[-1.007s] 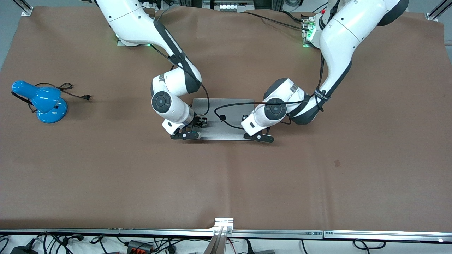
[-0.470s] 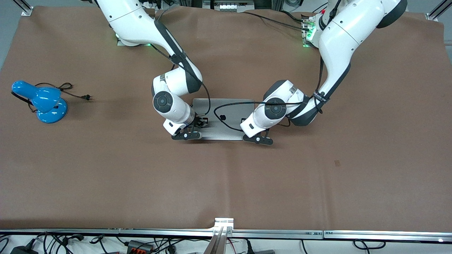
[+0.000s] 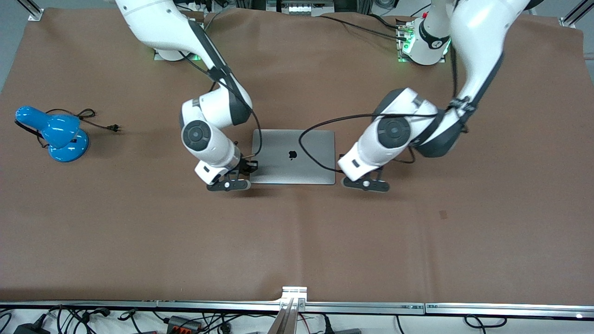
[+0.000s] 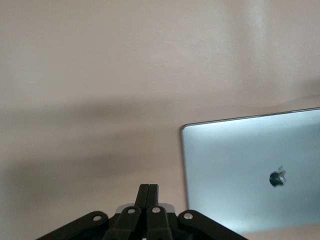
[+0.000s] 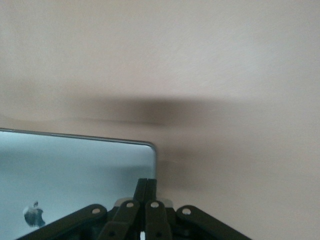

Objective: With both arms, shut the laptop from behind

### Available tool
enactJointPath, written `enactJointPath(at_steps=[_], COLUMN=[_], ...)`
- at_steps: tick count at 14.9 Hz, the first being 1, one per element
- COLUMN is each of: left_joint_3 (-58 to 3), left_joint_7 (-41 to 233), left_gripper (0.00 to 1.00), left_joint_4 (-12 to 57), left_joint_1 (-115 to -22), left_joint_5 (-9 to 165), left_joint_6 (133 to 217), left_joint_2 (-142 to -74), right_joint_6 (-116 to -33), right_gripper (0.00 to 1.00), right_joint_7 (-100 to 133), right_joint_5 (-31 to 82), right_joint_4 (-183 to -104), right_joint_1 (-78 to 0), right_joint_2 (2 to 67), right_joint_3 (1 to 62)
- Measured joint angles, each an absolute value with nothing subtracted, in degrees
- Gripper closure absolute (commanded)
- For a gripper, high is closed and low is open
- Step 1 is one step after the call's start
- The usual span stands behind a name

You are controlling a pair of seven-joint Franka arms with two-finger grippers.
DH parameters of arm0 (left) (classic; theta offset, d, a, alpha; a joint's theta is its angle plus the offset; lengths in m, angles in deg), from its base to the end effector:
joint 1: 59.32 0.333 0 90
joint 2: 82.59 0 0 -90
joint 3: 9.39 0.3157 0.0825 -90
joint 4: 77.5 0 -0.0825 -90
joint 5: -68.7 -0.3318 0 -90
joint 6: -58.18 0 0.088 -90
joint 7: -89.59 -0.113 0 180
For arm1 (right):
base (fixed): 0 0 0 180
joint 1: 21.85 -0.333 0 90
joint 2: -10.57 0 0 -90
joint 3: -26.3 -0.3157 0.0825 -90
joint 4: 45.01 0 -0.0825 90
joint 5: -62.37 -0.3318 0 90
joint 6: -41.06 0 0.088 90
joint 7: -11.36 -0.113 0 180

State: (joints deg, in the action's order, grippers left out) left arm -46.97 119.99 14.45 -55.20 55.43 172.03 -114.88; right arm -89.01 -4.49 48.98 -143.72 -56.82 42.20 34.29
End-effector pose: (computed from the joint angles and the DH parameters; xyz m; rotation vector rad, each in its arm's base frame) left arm 0.5609 -0.2779 0.3667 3.0576 -0.1357 -0.1783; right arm 0.5537 0.3011 0.2962 -3.0395 -0.0979 0.0532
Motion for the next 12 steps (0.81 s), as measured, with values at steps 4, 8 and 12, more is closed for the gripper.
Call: enactJointPath(at_steps=[4, 8, 12], left_joint_3=[-55.8, -51.4, -29.4], left_joint_7=[115.7, 109.2, 101.8], left_gripper=[0.88, 0.15, 0.00], left_joint_4=[14.5, 14.5, 14.4], left_joint_1=[-42.5, -40.9, -51.2], left_joint_5=[55.4, 57.8, 66.3], left_joint_6=[165.5, 158.1, 151.2], left_joint_2=[-111.2, -105.9, -94.3], right_joint_6=[-72.1, -61.1, -53.8], right_gripper=[0.71, 0.00, 0.00], right_joint_7=[-1.2, -0.1, 0.3], right_joint_5=[53.9, 54.2, 54.2], right_joint_4=[-138.3, -130.7, -126.8], right_joint_1=[-56.3, -54.2, -50.1], right_joint_2=[34.9, 33.7, 33.7], right_joint_3=[38.3, 39.7, 40.0])
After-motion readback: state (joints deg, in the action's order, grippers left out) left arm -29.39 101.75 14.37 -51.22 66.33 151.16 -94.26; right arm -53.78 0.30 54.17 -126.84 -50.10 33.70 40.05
